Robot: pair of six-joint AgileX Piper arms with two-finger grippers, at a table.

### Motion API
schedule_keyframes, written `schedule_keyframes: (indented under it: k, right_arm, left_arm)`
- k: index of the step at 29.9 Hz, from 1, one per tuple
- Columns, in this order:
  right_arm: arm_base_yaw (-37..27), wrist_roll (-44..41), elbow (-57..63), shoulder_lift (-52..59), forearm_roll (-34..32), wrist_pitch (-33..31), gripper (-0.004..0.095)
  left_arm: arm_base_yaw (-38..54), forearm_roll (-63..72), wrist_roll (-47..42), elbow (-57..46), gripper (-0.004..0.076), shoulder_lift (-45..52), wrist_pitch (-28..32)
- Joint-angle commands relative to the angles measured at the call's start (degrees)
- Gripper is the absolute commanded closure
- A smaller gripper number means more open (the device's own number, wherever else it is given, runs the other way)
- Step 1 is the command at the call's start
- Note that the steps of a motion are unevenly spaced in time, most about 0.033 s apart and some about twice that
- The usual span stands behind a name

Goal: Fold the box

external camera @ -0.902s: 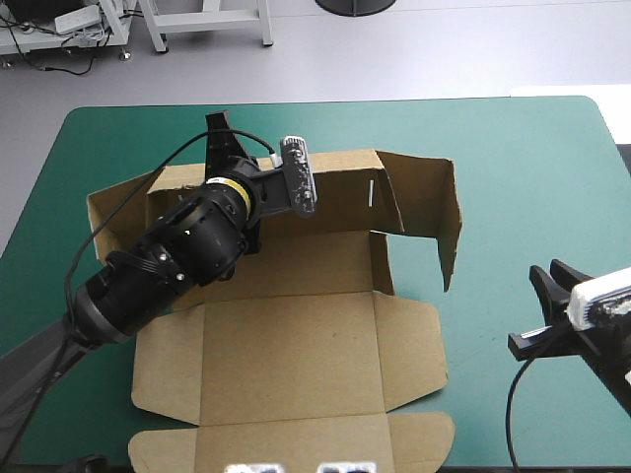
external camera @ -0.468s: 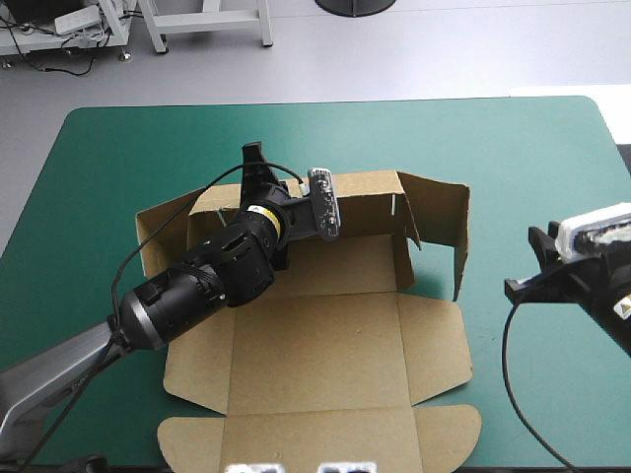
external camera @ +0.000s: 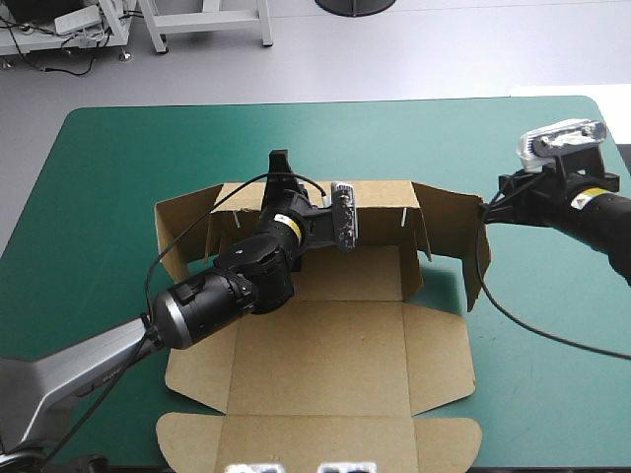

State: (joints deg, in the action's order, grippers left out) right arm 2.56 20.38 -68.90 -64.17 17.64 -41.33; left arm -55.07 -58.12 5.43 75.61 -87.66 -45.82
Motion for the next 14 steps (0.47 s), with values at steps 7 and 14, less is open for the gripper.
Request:
schedule_keyframes:
  k: [7,14]
  right_arm:
    - [0.14,1.05,-12.44,-12.66,1.81,-3.4,0.0744]
    - [0.14,6.07,-14.2,-18.23,9.83,-9.3,0.0744]
  left_arm:
    - [-0.57,-3.68,-2.8,1.62,0.0727,1.98,0.02]
    - [-0.57,-3.57,-3.13,1.62,0.0727,1.98,0.01]
